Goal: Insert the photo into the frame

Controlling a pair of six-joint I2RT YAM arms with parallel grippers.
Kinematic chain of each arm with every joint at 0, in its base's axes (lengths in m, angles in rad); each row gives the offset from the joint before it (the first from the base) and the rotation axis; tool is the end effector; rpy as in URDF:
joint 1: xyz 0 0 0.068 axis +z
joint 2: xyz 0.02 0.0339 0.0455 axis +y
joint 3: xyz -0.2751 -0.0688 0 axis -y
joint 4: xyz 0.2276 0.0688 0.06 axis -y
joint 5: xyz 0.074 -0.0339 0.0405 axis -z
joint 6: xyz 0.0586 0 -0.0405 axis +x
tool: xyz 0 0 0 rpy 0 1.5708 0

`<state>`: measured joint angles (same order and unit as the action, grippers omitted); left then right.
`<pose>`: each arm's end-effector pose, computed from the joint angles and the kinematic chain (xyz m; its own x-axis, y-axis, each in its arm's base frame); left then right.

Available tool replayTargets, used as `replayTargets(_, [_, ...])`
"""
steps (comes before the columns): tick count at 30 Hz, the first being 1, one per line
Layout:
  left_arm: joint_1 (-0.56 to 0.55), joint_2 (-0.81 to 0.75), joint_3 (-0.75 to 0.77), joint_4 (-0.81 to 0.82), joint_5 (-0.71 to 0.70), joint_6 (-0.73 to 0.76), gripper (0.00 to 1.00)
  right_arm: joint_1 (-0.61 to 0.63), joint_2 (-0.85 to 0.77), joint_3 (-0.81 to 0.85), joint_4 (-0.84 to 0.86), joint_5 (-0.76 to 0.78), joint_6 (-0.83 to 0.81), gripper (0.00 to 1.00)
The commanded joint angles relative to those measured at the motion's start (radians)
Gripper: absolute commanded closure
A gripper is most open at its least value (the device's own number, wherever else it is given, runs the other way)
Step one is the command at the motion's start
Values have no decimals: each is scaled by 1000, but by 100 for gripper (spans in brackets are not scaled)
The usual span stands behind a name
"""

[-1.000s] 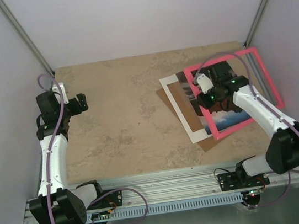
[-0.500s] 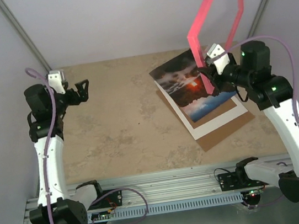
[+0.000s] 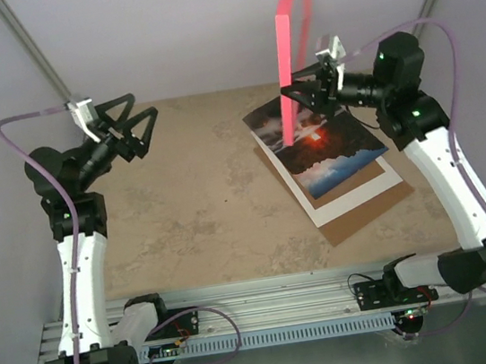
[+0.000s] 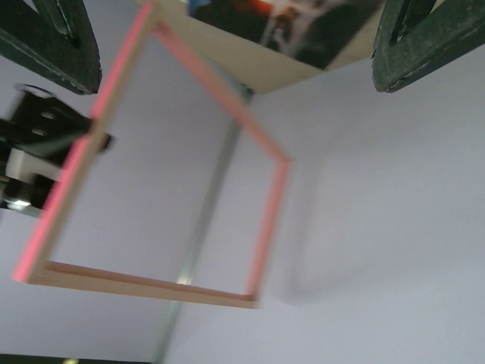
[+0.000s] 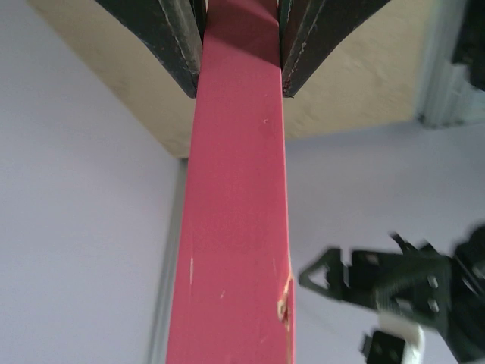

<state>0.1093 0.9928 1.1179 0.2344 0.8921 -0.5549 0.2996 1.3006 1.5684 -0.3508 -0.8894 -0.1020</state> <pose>0.1956 -0.0244 0.4708 -0.0483 -0.3380 -0.9399 0.7416 0.6182 -0.2604 0.2357 0.1204 0.4875 0.0154 -0.0624 -0.9979 -0.9287 0.3689 -0.0374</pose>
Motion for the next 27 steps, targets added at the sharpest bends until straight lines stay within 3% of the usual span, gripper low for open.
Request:
replayTargets(1, [-77,0,-68,227,112,-147,1,31,45,47,365,-174,365,100])
replayTargets(5, [-157,22,-103,313,138,-192,1,68,87,39,564,-215,549,99])
replayTargets(8, [-249,50,-78,268,118,-146,1,98,130,53,662,-226,636,99])
replayTargets(13, [-326,113,-32,225,101,-130,2,153,187,93,691,-236,657,100])
replayTargets(18, [-434,150,25,68,166,3,3,183,235,113,703,-243,669,99])
replayTargets(27, [-507,187,62,-31,132,102,11,227,322,150,761,-252,722,99])
